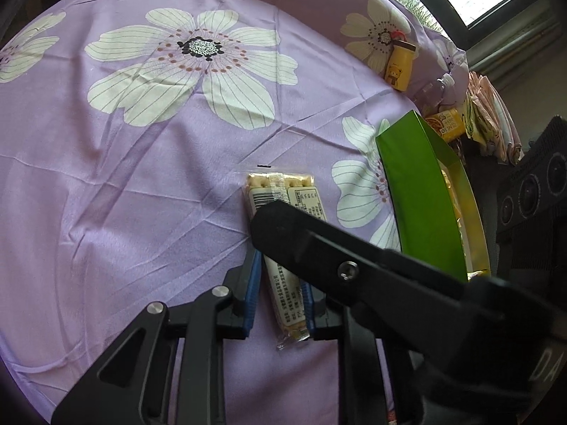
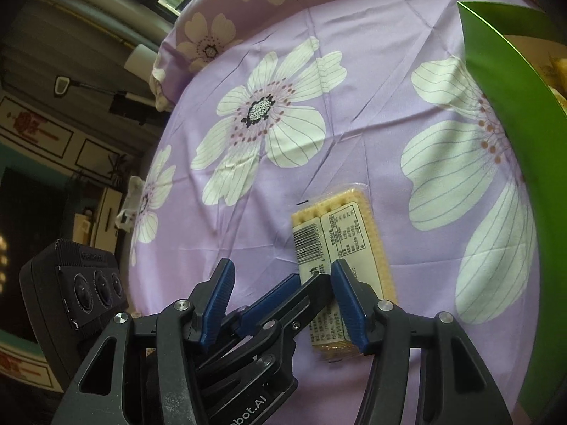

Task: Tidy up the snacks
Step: 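Lift the cracker pack and carry it over the green box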

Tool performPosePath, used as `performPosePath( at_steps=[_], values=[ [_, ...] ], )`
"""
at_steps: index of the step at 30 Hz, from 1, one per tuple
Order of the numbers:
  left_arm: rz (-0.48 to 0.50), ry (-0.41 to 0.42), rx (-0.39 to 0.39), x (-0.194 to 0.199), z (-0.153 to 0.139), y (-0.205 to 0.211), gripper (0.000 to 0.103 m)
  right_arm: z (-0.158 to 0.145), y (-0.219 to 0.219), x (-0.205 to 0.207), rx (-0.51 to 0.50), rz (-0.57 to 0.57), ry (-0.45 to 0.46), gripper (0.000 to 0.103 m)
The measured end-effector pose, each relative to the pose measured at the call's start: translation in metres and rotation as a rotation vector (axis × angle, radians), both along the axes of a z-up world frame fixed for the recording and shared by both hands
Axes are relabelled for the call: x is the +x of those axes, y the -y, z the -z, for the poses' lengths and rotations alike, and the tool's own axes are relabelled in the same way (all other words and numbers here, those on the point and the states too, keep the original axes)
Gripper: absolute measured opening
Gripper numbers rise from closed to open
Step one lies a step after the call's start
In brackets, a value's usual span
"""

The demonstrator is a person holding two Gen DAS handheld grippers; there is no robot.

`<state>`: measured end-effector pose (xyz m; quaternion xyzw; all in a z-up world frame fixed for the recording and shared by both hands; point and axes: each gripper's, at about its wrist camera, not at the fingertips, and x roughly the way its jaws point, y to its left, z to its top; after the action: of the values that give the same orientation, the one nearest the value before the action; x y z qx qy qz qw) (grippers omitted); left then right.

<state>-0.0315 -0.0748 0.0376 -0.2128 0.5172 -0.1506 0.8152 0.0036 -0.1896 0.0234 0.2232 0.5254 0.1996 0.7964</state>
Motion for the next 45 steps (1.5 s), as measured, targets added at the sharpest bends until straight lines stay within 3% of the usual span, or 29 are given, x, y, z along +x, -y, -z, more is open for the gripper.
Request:
performPosePath(
  at_steps=[6,10,18,26,36,42,45],
  values=[
    [-0.017,-0.015,0.018,0.003,0.001,0.001,0.02,0.0,0.027,-0.002,-0.02,0.053,0.025,0.06],
    [-0.013,-0.003,0.041,0.005,0.005,0.004,0.027,0.007,0.037,0.0,-0.053,0.076,0.018,0.06],
    [-0.002,0.019,0.035,0.007,0.008,0.005,0.027,0.031,0.044,0.013,0.092,0.055,-0.034,0.06],
    [0.01,0.088,0.089,0.0,-0.002,0.015,0.025,0.03,0.044,0.009,0.108,0.052,-0.005,0.058],
    [0.077,0.292,0.108,-0.014,-0.053,0.038,0.023,-0.017,0.064,-0.015,0.129,0.089,0.146,0.058],
    [0.178,0.429,0.091,-0.021,-0.085,0.067,0.023,-0.056,0.094,-0.041,0.13,0.175,0.274,0.058],
    [0.234,0.454,0.065,-0.021,-0.091,0.084,0.023,-0.066,0.114,-0.052,0.122,0.233,0.303,0.058]
  ],
)
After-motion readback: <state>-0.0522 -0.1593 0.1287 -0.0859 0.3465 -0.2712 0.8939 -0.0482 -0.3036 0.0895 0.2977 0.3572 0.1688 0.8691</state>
